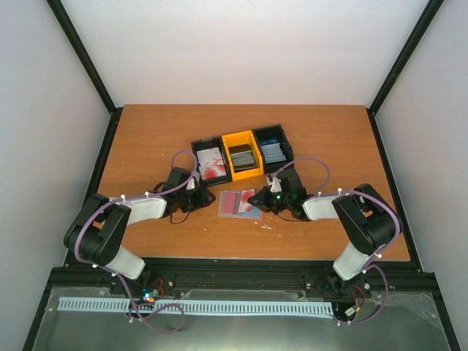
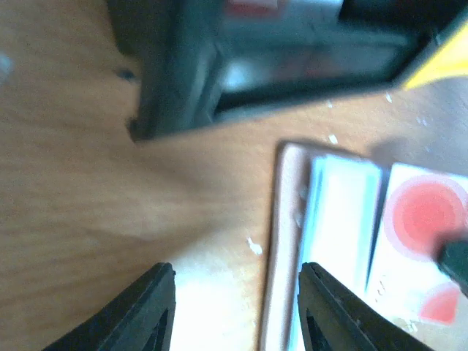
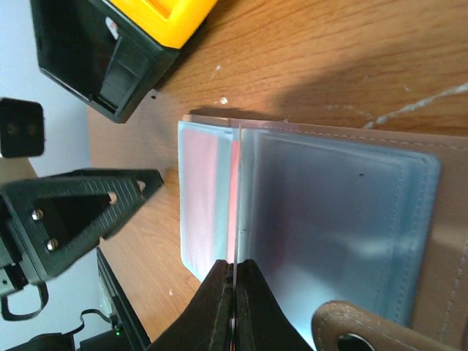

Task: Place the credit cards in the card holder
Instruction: Move the storage box to the center of the board, then insert the credit card into the card holder.

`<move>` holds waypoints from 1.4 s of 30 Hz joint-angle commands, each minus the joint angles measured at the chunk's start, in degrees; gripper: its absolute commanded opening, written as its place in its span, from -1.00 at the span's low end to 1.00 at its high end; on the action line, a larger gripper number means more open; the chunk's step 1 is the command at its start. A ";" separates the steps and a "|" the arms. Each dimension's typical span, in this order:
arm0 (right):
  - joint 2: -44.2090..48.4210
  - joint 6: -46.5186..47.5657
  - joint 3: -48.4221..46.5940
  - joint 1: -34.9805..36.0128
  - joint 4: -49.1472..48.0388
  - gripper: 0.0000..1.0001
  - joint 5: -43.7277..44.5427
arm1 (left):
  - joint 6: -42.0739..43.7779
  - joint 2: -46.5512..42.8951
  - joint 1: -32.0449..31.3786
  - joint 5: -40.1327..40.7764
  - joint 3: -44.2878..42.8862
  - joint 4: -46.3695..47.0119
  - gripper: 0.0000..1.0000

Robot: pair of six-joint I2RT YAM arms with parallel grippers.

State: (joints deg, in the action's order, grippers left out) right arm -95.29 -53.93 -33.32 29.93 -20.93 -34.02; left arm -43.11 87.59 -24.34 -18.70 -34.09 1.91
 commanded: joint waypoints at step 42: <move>-4.18 3.75 -2.44 1.27 4.70 -0.94 1.23 | 1.03 4.44 -0.80 -9.06 0.22 1.75 -0.11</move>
State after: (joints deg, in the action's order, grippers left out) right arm -99.81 -51.62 -36.21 30.87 -19.44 -36.23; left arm -42.94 90.43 -24.82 -28.91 -33.30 6.20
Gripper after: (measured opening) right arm 0.031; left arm 0.449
